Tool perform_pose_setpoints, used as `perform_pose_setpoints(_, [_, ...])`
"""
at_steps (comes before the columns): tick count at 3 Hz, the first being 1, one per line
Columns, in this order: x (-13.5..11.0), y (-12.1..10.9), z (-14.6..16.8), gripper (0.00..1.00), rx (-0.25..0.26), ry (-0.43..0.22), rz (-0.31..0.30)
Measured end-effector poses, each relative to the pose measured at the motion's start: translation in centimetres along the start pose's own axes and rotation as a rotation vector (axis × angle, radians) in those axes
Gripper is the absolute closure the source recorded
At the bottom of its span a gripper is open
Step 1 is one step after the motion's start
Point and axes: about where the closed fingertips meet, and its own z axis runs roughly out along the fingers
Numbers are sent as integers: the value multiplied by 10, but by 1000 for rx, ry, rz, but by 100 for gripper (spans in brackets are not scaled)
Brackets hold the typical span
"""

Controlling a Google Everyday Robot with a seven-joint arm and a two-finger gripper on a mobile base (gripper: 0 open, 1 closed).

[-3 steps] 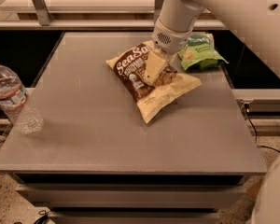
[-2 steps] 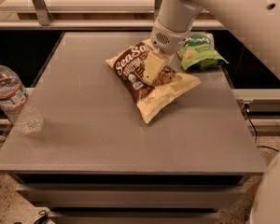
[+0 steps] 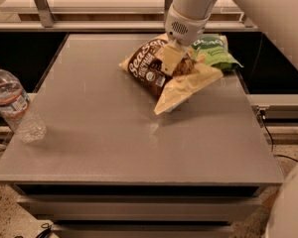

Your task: Move brown chip bag near water bottle

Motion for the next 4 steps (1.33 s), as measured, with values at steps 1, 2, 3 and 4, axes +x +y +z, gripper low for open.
perform_pose_setpoints(1, [-4, -1, -24, 100, 3, -29, -68])
perform_pose_setpoints(2, [-15, 7, -43, 100, 8, -59, -126])
perform_pose_setpoints(3, [-31, 24, -56, 100, 5, -118, -151])
perform_pose_setpoints(4, [-45, 43, -68, 100, -12, -201, -181])
